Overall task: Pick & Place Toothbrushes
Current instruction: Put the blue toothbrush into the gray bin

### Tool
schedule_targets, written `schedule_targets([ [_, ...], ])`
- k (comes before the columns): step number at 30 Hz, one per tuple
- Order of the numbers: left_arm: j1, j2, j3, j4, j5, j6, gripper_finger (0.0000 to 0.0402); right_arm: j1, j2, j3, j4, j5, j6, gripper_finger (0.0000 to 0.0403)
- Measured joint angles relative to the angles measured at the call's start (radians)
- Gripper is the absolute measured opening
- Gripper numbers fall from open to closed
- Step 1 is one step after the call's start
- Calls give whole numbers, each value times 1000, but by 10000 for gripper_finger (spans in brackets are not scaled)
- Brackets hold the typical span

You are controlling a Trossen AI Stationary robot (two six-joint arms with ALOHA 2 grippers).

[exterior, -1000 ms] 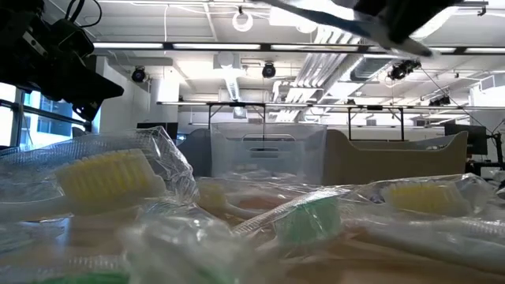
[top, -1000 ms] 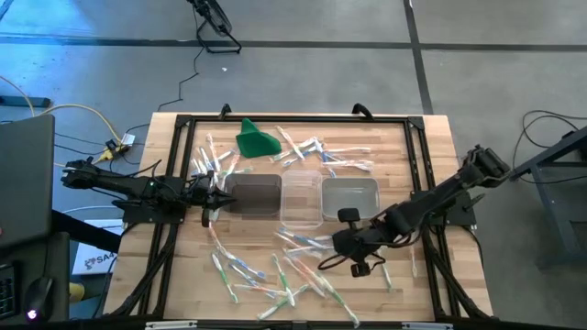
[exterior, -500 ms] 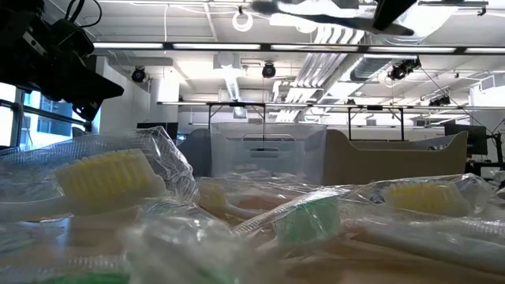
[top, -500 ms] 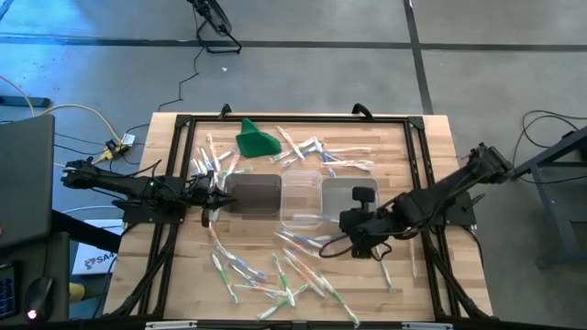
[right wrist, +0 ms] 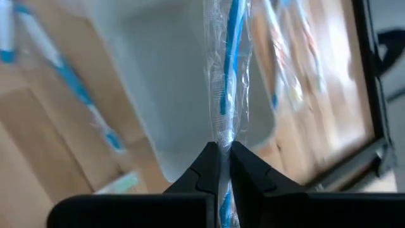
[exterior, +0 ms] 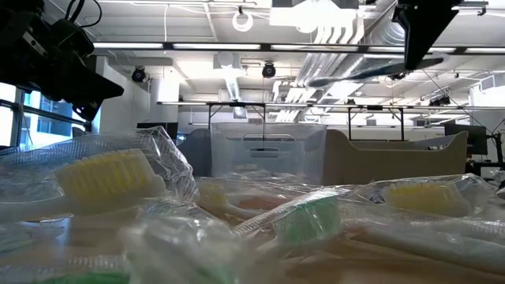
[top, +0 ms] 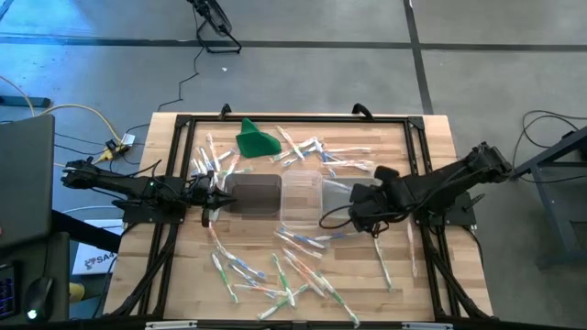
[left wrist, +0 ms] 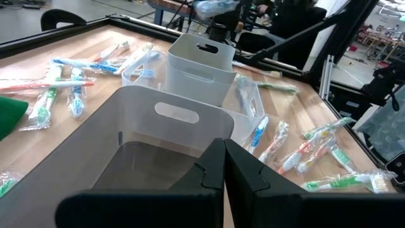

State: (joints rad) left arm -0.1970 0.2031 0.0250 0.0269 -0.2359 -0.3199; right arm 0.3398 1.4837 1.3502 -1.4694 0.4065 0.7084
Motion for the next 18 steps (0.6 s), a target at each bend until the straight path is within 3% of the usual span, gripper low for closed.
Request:
schedule_targets([
  [18, 0, 0, 0, 0, 0, 0, 0, -114, 127, -1, -25, -122, -5, 13],
])
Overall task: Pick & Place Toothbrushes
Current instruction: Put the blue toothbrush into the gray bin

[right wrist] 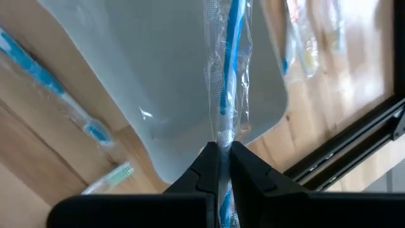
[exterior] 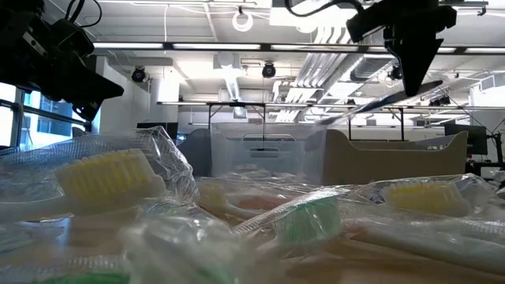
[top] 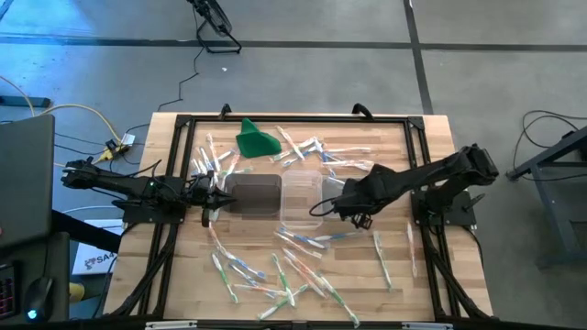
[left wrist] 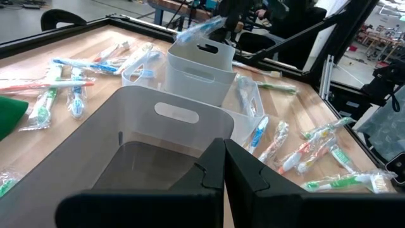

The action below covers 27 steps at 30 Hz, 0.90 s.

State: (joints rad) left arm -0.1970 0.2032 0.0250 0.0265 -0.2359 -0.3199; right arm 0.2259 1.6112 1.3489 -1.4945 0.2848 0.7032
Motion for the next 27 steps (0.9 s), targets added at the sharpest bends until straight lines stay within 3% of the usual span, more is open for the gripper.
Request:
schedule_targets([
  [12, 0, 0, 0, 0, 0, 0, 0, -5, 19, -68, 67, -46, -27, 13],
  [27, 0, 0, 0, 0, 0, 0, 0, -6, 18, -201, 286, -52, -84, 13],
])
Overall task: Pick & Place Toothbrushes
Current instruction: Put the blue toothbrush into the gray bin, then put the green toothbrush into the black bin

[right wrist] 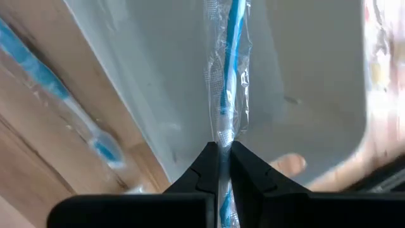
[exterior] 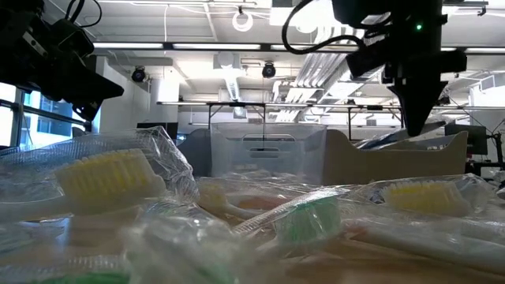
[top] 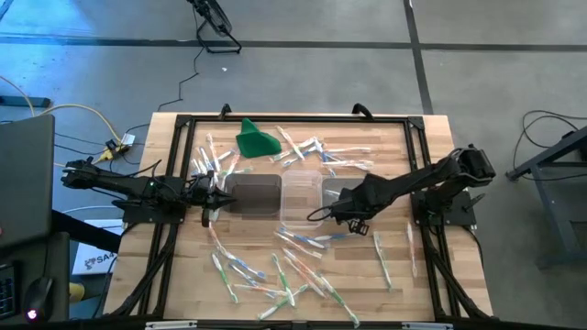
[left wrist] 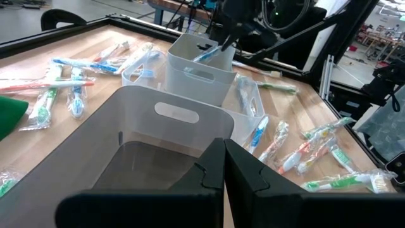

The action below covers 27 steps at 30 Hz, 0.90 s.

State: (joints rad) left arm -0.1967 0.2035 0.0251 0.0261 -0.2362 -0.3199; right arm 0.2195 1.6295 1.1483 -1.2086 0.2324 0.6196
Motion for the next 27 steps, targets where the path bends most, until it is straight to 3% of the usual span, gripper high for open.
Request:
schedule_targets([
  [10, 0, 0, 0, 0, 0, 0, 0, 0, 0, -78, 72, 11, -22, 18],
  [22, 0, 0, 0, 0, 0, 0, 0, 1, 0, -78, 73, 25, -62, 94],
  [27, 0, 0, 0, 0, 0, 0, 0, 1, 0, -78, 72, 22, -75, 99],
])
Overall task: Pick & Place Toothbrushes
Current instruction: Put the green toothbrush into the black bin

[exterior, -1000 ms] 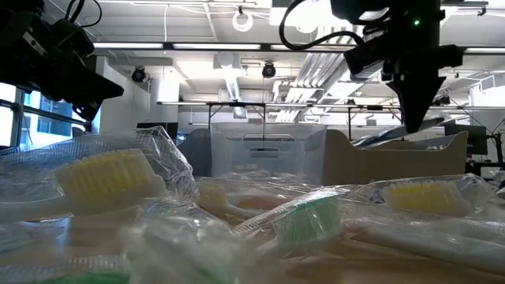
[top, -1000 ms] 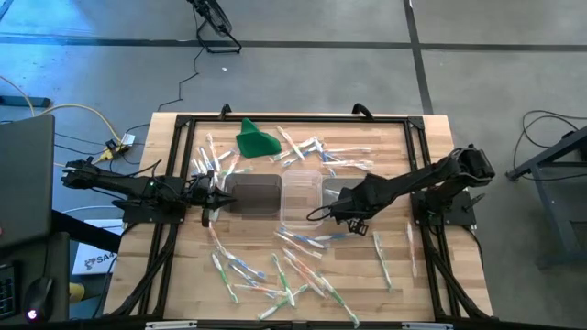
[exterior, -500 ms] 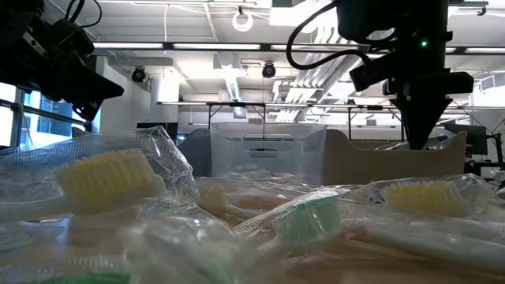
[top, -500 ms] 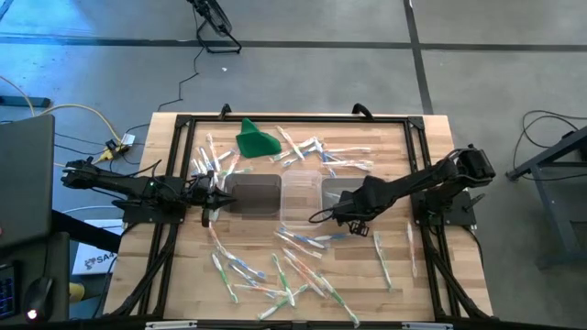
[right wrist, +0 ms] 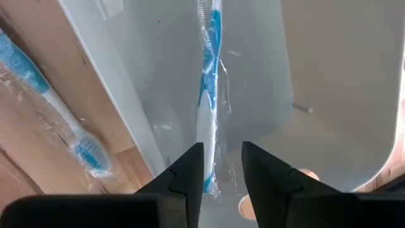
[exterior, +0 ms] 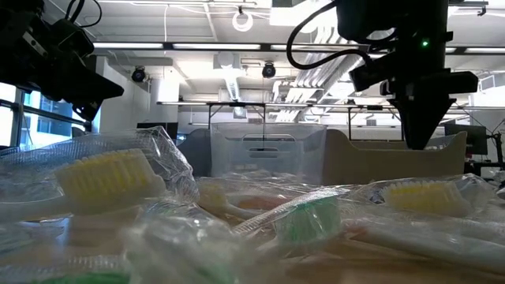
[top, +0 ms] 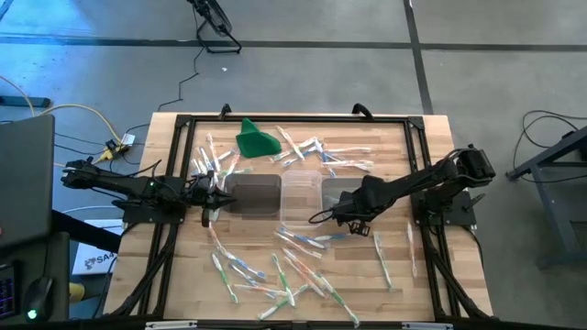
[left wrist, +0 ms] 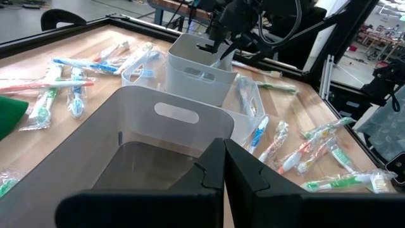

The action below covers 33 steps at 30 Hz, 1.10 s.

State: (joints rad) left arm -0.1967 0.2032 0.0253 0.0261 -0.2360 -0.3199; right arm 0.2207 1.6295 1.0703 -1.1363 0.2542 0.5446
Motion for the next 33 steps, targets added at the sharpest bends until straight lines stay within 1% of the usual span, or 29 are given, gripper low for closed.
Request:
schedule_targets([
  [4, 0, 0, 0, 0, 0, 0, 0, 0, 0, 25, -21, -2, 0, 87],
  [9, 0, 0, 0, 0, 0, 0, 0, 0, 0, 107, -76, -3, -18, 65],
  [12, 0, 0, 0, 0, 0, 0, 0, 2, -1, 155, -78, -4, -45, 52],
  [16, 0, 0, 0, 0, 0, 0, 0, 2, -1, 198, -70, -54, -85, 40],
  [20, 0, 0, 0, 0, 0, 0, 0, 2, -1, 202, -29, -133, -128, 29],
  [23, 0, 0, 0, 0, 0, 0, 0, 10, -1, 202, -14, -173, -131, 21],
  [28, 0, 0, 0, 0, 0, 0, 0, 41, -1, 202, 15, -187, -150, 6],
  [33, 0, 0, 0, 0, 0, 0, 0, 80, -1, 202, 30, -187, -151, 4],
])
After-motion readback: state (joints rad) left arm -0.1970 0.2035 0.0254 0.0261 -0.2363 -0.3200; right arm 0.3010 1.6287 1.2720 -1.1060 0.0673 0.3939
